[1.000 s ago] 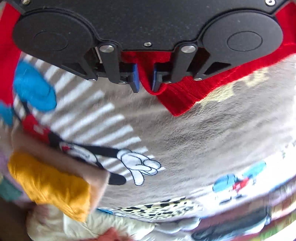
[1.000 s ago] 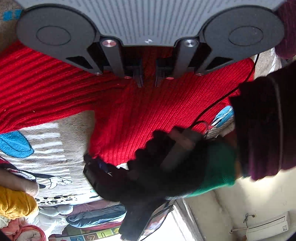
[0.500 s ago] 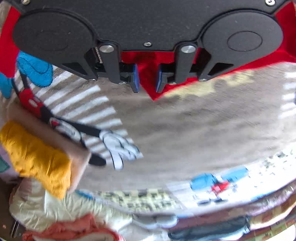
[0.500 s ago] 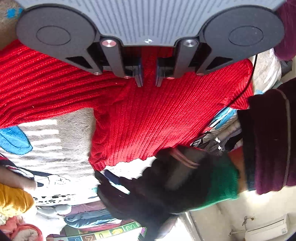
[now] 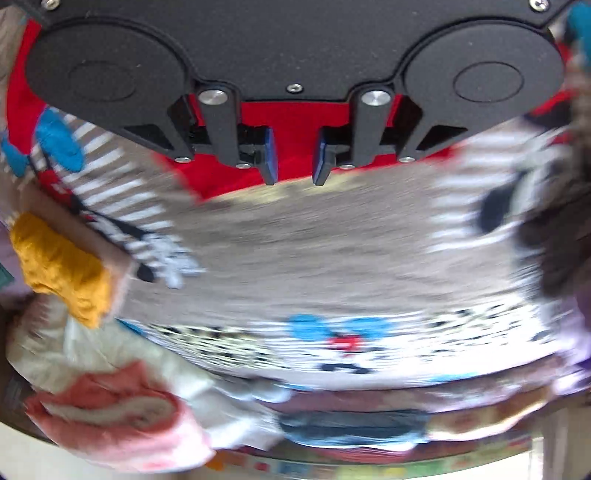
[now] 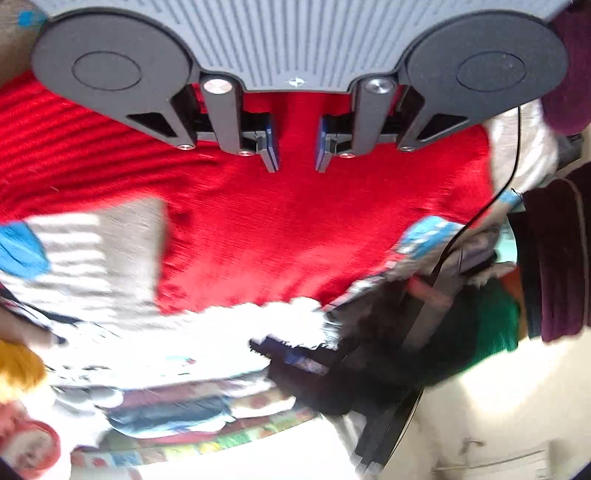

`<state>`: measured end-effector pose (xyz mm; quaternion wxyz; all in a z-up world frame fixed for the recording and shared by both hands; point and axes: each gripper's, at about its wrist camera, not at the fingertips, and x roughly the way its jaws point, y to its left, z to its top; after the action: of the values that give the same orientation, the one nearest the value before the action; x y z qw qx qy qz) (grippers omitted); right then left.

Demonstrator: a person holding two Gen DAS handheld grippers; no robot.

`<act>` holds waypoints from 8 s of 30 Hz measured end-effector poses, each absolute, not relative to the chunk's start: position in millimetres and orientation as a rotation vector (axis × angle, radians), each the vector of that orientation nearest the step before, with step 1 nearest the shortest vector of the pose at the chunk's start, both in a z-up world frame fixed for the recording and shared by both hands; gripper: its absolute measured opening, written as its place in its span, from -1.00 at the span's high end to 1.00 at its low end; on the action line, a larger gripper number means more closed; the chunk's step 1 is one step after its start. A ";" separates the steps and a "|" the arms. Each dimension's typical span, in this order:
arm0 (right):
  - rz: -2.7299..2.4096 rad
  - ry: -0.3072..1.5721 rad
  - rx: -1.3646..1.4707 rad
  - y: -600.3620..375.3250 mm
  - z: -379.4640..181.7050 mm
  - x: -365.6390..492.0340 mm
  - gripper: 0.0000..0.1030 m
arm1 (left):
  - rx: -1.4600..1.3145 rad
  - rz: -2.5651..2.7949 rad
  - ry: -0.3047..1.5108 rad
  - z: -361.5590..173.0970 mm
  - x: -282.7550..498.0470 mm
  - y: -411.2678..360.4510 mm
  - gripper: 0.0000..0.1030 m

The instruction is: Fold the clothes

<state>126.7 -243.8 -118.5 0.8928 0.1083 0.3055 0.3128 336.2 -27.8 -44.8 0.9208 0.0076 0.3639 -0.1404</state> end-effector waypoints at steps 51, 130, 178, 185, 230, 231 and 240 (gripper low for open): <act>0.845 0.519 0.099 -219.4 -98.5 82.5 0.29 | -0.078 -0.116 0.643 -44.0 197.8 73.2 0.43; 0.500 0.526 0.194 -273.8 -140.6 69.7 0.27 | 0.295 -0.439 0.786 -119.1 265.6 -188.4 0.87; 0.093 0.362 1.024 -429.8 -165.5 27.4 0.25 | 0.524 -0.613 0.563 -71.2 161.5 -263.8 -0.29; -0.083 0.224 1.155 -465.8 -171.0 -2.5 0.06 | 0.828 -0.582 0.438 -123.2 99.2 -323.3 -0.31; 0.373 0.353 0.215 -282.3 -108.9 42.5 -0.05 | 0.159 -0.375 0.431 47.6 160.1 -169.4 0.85; 0.371 0.363 0.171 -271.2 -108.5 39.7 -0.05 | 0.133 -0.363 0.427 49.9 158.3 -156.9 0.85; 0.343 0.423 -0.031 -229.5 -118.8 37.8 0.22 | -0.037 -0.287 0.405 40.3 141.8 -55.3 0.85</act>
<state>37.8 -229.5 -118.8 0.9631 -0.0154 0.2087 0.1691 141.8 -55.3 40.3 0.9692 -0.0181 0.2002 -0.1421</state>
